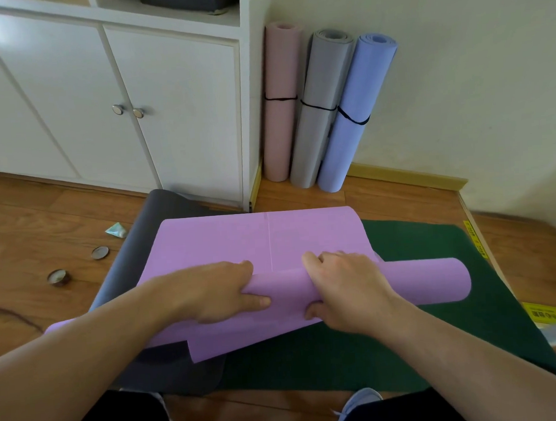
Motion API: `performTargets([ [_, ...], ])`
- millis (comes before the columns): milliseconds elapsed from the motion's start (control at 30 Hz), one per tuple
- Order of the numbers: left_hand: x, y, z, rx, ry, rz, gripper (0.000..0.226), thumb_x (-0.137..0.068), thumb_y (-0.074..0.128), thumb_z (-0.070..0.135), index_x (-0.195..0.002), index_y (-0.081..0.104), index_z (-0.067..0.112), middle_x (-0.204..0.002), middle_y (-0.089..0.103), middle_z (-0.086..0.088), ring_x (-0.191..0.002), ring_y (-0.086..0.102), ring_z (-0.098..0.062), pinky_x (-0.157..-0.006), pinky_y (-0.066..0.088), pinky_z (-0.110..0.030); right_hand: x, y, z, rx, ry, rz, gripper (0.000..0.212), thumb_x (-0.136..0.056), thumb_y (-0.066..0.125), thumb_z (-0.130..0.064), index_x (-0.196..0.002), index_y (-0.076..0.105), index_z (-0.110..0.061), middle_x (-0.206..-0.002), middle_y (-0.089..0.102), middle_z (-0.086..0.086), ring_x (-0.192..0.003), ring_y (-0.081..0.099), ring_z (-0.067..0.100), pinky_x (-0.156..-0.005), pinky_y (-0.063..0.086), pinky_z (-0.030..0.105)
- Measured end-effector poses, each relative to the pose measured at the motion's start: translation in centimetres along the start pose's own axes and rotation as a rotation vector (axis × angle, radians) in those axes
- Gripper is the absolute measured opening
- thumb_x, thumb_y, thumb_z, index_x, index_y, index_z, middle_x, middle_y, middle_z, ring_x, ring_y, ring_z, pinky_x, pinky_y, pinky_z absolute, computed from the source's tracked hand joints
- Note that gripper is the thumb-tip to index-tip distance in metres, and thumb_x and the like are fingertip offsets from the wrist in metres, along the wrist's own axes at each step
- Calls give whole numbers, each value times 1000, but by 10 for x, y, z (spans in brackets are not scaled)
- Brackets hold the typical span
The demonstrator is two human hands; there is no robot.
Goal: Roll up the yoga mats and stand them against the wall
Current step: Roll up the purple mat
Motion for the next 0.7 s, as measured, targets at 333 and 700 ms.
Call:
performTargets([
  [333, 1, -7, 8, -9, 35, -25, 37, -97, 58, 68, -105, 53, 33, -110, 62, 8, -97, 58, -14, -86, 46, -35, -3, 3, 7, -22, 52, -10, 49, -92, 73, -51, -95, 34, -23, -97, 61, 0, -87, 59, 29, -68, 36, 38],
  [700, 13, -20, 27, -281, 115, 332, 46, -96, 64, 62, -110, 35, 29, -107, 59, 7, -91, 58, -16, -76, 44, -32, -7, 16, 18, -169, 87, -159, 39, -98, 68, -51, -103, 43, -21, -101, 65, 4, -88, 59, 29, -72, 46, 41],
])
Point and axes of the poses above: each hand's wrist, its own x-axis away from the middle knuckle, its own y-axis out of the palm, z = x × y, the point moved 6 cm from there along -x, towards the middle knuckle
